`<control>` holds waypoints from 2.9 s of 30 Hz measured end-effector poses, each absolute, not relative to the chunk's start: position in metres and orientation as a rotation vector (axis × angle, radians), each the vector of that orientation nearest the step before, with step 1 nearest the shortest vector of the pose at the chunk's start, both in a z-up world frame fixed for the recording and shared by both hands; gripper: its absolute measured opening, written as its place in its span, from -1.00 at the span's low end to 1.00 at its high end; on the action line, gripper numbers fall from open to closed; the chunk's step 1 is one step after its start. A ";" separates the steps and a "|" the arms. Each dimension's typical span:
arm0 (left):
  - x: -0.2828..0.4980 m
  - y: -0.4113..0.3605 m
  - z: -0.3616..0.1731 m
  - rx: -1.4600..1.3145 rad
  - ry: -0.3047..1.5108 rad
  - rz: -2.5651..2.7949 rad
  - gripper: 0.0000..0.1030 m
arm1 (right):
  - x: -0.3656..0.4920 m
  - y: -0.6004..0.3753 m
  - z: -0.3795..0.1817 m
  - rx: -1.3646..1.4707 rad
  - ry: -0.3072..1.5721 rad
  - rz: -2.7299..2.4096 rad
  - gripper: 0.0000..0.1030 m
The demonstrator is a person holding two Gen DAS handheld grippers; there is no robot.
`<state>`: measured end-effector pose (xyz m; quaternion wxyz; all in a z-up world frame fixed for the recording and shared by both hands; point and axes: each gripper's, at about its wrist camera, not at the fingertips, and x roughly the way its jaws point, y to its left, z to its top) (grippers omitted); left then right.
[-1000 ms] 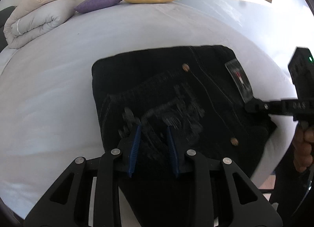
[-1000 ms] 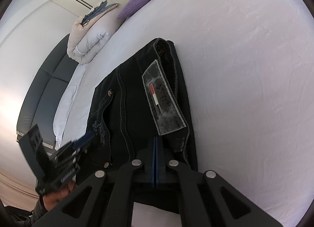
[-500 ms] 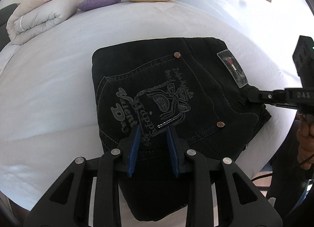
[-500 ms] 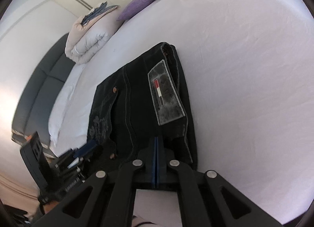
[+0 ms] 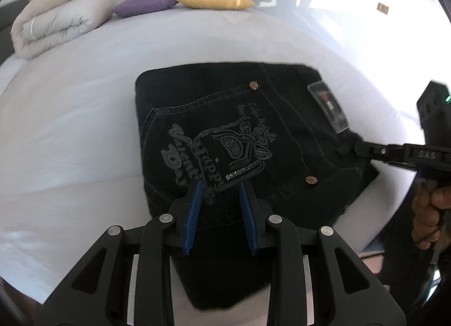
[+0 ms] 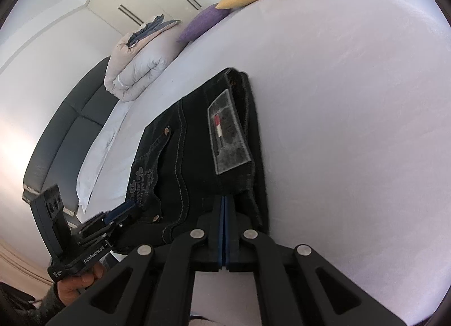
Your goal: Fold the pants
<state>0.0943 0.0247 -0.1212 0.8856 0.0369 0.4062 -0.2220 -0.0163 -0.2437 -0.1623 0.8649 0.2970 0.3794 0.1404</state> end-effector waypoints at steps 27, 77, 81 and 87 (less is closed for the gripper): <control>0.193 0.053 -0.138 -0.234 1.062 -0.573 0.30 | 0.114 -0.257 -0.173 0.756 1.004 0.389 -0.23; 0.226 -0.009 -0.070 0.099 0.581 -0.353 0.72 | 0.091 -0.330 -0.108 0.541 0.671 0.033 0.18; 0.158 -0.013 -0.019 0.127 0.320 -0.255 1.00 | 0.042 -0.309 -0.065 0.421 0.538 -0.051 0.54; 0.080 -0.004 0.051 0.148 0.091 -0.137 1.00 | -0.037 -0.275 -0.001 0.265 0.277 -0.156 1.00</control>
